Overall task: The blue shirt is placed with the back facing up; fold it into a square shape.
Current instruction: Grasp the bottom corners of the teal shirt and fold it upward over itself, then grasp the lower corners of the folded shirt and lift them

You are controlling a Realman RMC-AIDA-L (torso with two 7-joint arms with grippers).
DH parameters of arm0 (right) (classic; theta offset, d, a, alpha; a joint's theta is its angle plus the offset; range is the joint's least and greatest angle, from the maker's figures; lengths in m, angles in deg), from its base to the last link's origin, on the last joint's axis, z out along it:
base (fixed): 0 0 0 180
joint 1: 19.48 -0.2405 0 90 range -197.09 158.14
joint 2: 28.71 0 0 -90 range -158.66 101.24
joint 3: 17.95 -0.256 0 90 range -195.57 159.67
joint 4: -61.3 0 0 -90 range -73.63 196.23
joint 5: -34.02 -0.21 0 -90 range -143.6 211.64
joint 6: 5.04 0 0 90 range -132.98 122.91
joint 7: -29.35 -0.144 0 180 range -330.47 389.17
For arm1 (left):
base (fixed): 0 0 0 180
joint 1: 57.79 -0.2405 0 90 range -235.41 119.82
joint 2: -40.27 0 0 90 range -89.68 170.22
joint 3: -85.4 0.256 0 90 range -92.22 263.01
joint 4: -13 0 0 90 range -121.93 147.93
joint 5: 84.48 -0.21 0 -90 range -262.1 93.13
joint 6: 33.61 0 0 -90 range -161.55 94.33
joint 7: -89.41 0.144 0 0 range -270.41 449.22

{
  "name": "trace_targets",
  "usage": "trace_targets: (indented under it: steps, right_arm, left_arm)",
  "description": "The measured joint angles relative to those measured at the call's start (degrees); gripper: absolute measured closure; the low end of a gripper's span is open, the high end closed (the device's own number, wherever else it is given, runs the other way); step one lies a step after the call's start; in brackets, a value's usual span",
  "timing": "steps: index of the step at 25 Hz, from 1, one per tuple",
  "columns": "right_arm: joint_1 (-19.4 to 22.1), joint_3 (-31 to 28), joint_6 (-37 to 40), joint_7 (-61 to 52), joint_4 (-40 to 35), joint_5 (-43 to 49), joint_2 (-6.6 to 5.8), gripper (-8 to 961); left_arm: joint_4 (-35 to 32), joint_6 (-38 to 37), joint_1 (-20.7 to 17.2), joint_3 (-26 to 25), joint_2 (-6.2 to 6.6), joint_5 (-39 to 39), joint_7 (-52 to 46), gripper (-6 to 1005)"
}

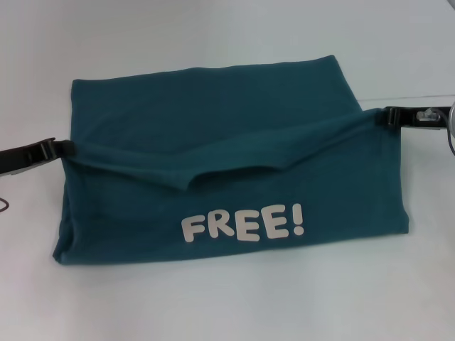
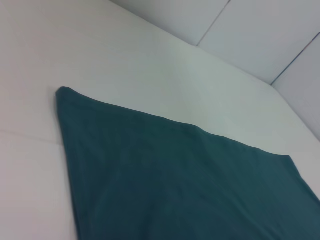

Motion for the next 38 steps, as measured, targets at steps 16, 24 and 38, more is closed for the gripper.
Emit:
trace_targets:
  steps: [16, 24, 38]
  right_arm:
    - [0.04, 0.38, -5.51, 2.62, 2.31, -3.46, 0.39, 897]
    - [0.03, 0.28, -8.22, 4.73, 2.86, -4.04, 1.38, 897]
    - [-0.23, 0.49, -13.04, 8.18, 4.49, -6.77, 1.83, 691]
  left_arm:
    - [1.75, 9.74, 1.62, 2.70, -2.26, 0.33, 2.76, 934]
    - [2.88, 16.20, 2.04, 3.00, -3.38, 1.13, 6.84, 932]
    - [4.13, 21.20, 2.29, 4.32, -3.81, 3.95, 8.09, 625]
